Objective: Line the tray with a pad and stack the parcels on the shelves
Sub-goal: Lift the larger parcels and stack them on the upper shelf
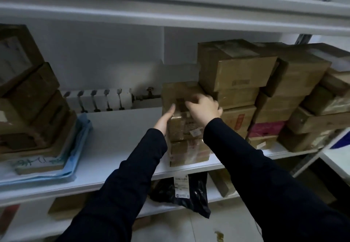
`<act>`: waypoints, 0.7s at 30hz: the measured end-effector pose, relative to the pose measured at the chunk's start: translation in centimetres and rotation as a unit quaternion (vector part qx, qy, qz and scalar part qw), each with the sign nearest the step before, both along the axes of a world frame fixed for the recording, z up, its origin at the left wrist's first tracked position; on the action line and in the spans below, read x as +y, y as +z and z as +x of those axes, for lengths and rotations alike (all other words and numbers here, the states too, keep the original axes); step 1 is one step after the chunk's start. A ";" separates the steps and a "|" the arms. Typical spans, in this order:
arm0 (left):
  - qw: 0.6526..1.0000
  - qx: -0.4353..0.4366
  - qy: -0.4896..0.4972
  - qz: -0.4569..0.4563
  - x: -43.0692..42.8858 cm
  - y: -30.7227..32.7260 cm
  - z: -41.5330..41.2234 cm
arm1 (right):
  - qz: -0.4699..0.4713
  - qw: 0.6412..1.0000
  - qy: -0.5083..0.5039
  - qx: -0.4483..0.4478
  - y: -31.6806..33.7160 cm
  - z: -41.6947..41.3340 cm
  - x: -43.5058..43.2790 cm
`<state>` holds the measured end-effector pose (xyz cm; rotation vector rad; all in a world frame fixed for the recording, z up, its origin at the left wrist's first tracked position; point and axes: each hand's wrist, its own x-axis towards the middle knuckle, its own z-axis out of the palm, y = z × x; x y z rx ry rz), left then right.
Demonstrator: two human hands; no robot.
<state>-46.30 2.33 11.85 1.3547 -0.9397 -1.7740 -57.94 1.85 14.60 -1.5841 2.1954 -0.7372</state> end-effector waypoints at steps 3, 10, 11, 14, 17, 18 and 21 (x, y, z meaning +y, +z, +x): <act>0.999 0.011 0.031 0.020 -0.1 -0.3 -1.2 | 0.006 0.999 0.033 -0.026 -0.8 -1.7 0.1; 0.987 0.056 0.148 0.035 -1.1 -2.5 -2.2 | -0.037 0.990 0.109 -0.086 -1.3 -4.4 0.1; 0.982 0.070 0.173 0.040 -0.4 -2.1 -2.2 | -0.049 0.986 0.123 -0.105 -1.2 -4.6 0.1; 0.974 0.082 0.210 0.034 0.5 -1.9 -1.6 | -0.091 0.962 0.143 -0.214 -0.7 -5.0 0.1; 0.960 0.115 0.252 0.029 2.1 -1.3 -0.2 | -0.078 0.928 0.144 -0.335 -0.3 -4.9 0.1; 0.954 0.135 0.265 0.025 2.5 -1.3 0.4 | -0.061 0.917 0.144 -0.368 -0.2 -4.8 0.1; 0.939 0.165 0.299 0.039 4.0 -1.2 2.6 | -0.025 0.887 0.155 -0.435 -0.2 -4.1 0.1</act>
